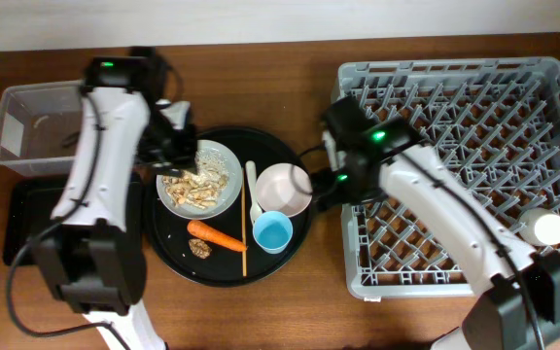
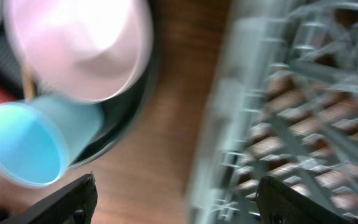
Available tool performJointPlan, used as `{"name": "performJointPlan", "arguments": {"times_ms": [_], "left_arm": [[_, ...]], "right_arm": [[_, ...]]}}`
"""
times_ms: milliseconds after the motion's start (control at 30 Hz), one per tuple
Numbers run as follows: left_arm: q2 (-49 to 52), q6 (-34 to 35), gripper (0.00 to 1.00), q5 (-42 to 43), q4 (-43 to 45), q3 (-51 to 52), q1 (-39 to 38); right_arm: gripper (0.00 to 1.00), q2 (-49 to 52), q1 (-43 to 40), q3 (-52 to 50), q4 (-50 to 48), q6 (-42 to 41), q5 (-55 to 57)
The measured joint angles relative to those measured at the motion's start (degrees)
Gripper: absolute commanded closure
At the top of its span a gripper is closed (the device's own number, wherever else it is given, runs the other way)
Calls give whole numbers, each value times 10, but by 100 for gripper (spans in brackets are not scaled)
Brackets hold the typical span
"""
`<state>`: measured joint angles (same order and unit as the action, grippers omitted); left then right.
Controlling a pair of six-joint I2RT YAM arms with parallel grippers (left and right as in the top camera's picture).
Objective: Sort waste into correct bins and load items into the dishwasher rack
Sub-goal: 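Grasp the blue cup with the left gripper and pass it right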
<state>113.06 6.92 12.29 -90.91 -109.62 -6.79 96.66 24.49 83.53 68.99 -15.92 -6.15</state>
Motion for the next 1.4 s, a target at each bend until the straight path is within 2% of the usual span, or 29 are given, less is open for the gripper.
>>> {"name": "performJointPlan", "arguments": {"times_ms": [67,100,167,300,333,367,400,533,667,700,767,867,900,933,967,1067,1167,1267,1333,1400], "left_arm": [[0,-1,71,4,5,10,-46],[0,-2,71,10,10,31,-96],[-2,-2,70,10,34,58,-130],[-1,14,72,-2,114,188,-210],[0,17,80,-3,129,207,-214],[0,20,94,-3,143,227,-215],[0,24,100,-4,146,236,-215],[0,28,100,-19,129,212,-207],[0,5,100,-19,63,69,-156],[0,-11,100,5,56,18,-125],[-3,-59,100,107,72,-26,-61],[-3,-130,99,296,83,-29,16],[-3,-145,98,335,82,-29,28],[-3,-178,98,412,82,-29,32],[-3,-196,98,451,82,-29,28],[-3,-233,98,531,82,-29,-2],[-3,-248,99,577,82,-29,-34],[-3,-251,99,590,83,-29,-44],[-3,-252,98,595,82,-29,-44],[-3,-254,98,609,82,-29,-44]], "right_arm": [[13,-7,-52,0,19,-4,8],[13,-8,-95,0,32,-4,14],[13,-9,-132,0,49,-1,16],[13,-9,-177,1,66,14,19],[13,-9,-179,1,67,14,19],[13,-9,-180,1,66,16,19],[13,-9,-180,1,66,16,18],[12,-9,-180,1,72,16,19],[11,-9,-182,1,72,28,19],[10,-9,-187,2,72,30,16],[5,-9,-214,11,54,70,-50],[0,-11,-263,27,13,179,-274],[0,-12,-268,27,12,207,-328],[0,-12,-264,27,12,264,-430],[0,-13,-259,27,12,288,-471],[1,-13,-220,27,-1,352,-587],[6,-13,-188,28,-34,376,-661],[9,-13,-186,28,-77,386,-729],[18,-13,-186,28,-96,386,-763],[18,-13,-187,28,-102,384,-775]]}}
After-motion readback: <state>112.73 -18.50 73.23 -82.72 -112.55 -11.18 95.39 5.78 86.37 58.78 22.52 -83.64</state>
